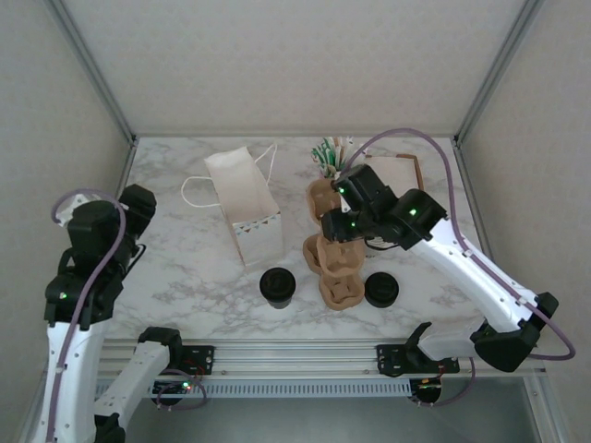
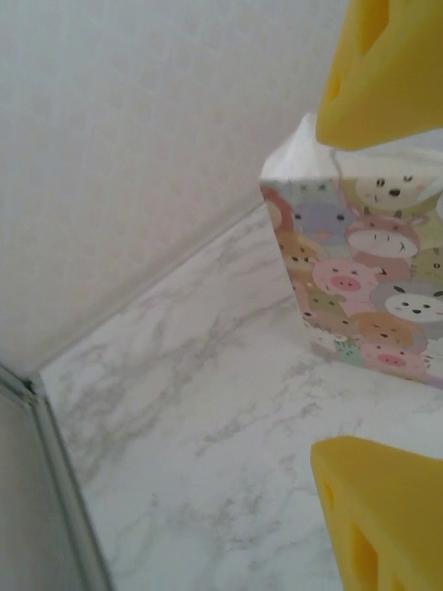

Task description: Pack the takeout coffee

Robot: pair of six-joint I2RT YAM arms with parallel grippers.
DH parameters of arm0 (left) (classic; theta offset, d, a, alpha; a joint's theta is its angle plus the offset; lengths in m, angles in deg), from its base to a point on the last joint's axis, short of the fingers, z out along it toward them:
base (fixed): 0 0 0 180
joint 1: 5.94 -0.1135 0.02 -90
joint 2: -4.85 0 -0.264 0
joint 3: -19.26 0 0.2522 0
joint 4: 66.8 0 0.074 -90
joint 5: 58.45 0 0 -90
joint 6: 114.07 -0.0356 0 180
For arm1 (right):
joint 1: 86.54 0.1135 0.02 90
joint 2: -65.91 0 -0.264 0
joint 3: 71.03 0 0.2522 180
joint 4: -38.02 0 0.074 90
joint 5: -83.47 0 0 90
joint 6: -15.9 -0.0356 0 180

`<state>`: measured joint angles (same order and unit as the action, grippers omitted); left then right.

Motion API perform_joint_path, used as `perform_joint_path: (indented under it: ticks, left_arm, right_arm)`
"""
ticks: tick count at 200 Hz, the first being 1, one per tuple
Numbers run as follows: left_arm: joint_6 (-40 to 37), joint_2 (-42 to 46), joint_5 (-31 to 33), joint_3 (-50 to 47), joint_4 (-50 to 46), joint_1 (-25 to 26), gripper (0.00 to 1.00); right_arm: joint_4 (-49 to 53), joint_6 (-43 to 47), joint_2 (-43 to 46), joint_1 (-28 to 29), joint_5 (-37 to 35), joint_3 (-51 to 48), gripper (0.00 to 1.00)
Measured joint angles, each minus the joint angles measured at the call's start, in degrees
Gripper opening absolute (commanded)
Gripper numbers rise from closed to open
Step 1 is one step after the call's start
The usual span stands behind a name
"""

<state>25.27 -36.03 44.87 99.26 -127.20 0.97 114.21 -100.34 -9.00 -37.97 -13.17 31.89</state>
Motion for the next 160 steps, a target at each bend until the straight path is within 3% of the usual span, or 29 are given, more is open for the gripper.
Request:
perform_joint_path:
  ticks: [26,86,160]
  left_arm:
    - [4.3,-2.1,-2.1,-6.9,2.0,0.0,0.65]
    - [13.0,-3.1,-11.7,-26.2,11.3,0.9,0.61]
    - [16.5,-7.3,-14.1,-34.9,26.2,12.0,0.64]
  right_arm:
    - [-0.1,0.1,-0.1,1.4,-1.1,5.6,0.37]
    - [-4.2,1.9,-5.6,3.7,-2.0,16.3,0.36]
    - [-11.5,4.7,-14.1,6.6,-2.3,23.2,0.35]
